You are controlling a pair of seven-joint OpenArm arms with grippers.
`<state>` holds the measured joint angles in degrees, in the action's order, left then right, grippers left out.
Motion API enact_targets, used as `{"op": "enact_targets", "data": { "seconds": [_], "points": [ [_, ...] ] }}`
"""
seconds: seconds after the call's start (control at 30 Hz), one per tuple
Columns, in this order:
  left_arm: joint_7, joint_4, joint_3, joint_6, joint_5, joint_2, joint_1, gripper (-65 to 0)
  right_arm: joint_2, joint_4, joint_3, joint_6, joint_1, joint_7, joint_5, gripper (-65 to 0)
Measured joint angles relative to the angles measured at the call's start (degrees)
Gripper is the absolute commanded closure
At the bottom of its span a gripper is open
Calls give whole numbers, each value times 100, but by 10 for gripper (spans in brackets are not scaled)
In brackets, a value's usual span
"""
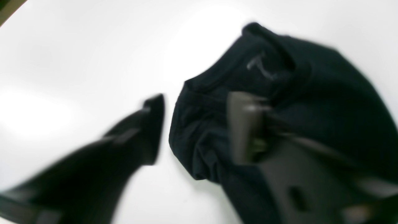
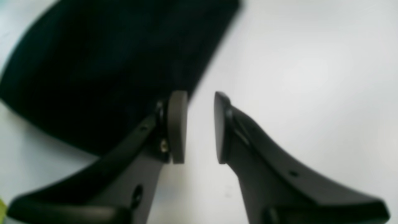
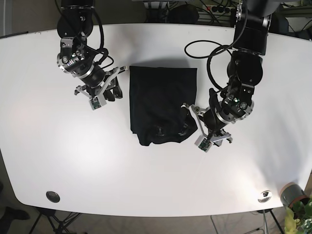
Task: Fold the T-shirt properly
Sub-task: 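Grasp the folded shirt with the left gripper and drag it away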
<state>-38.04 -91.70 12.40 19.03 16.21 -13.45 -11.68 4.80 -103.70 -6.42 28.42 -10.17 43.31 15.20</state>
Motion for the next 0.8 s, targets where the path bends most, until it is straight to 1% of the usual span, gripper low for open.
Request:
{"op": "enact_targets", "data": {
  "seconds": [0.07, 0.1, 0.17, 0.2, 0.27, 0.3, 0.33, 0.47, 0.5, 0.57, 0.67, 0.73, 0.77, 0.8],
  "points": [
    [31, -179, 42, -603, -17, 186, 79, -485, 48, 2, -13, 7, 28, 0, 2, -136],
    [133, -280, 66, -890, 15, 295, 127, -499, 44, 2, -7, 11, 37, -9, 9, -136],
    [341, -407, 146, -1303, 22, 446, 205, -522, 22, 2, 13, 13, 42, -15, 24, -136],
    [570, -463, 240, -1499, 17, 516, 264, -526, 7, 4, 33, 17, 42, -17, 31, -136],
    [905, -476, 455, -1740, -9, 555, 348, -528, 2, 4, 4, 22, 26, -17, 68, -136],
    [1102, -468, 573, -1873, -142, 597, 396, -528, -2, 7, -66, 42, 24, -13, 66, -136],
    [1158, -433, 717, -1991, -317, 638, 426, -528, 0, 9, -129, 35, 24, 0, 63, -136],
    [1786, -186, 1152, -2621, -1207, 933, 621, -529, 28, 17, -393, 17, 48, 192, 42, -136],
    [1917, -85, 1239, -2741, -1379, 1040, 697, -529, 13, 24, -474, 48, 57, 236, 42, -136],
    [2094, 133, 1368, -2824, -1659, 1189, 800, -529, -4, 28, -621, 61, 70, 254, 48, -136],
    [2461, 455, 1412, -2964, -1943, 1399, 1027, -529, -2, 28, -767, 55, 120, 308, 13, -136],
    [2782, 634, 1397, -3311, -2096, 1484, 1143, -529, 9, 26, -789, 55, 153, 302, 22, -136],
    [2811, 726, 1397, -3418, -2100, 1502, 1172, -529, 15, 26, -789, 57, 155, 299, 22, -136],
    [2953, 859, 1397, -3491, -2120, 1504, 1187, -529, 13, 26, -789, 57, 157, 297, 22, -136]
  ]
}}
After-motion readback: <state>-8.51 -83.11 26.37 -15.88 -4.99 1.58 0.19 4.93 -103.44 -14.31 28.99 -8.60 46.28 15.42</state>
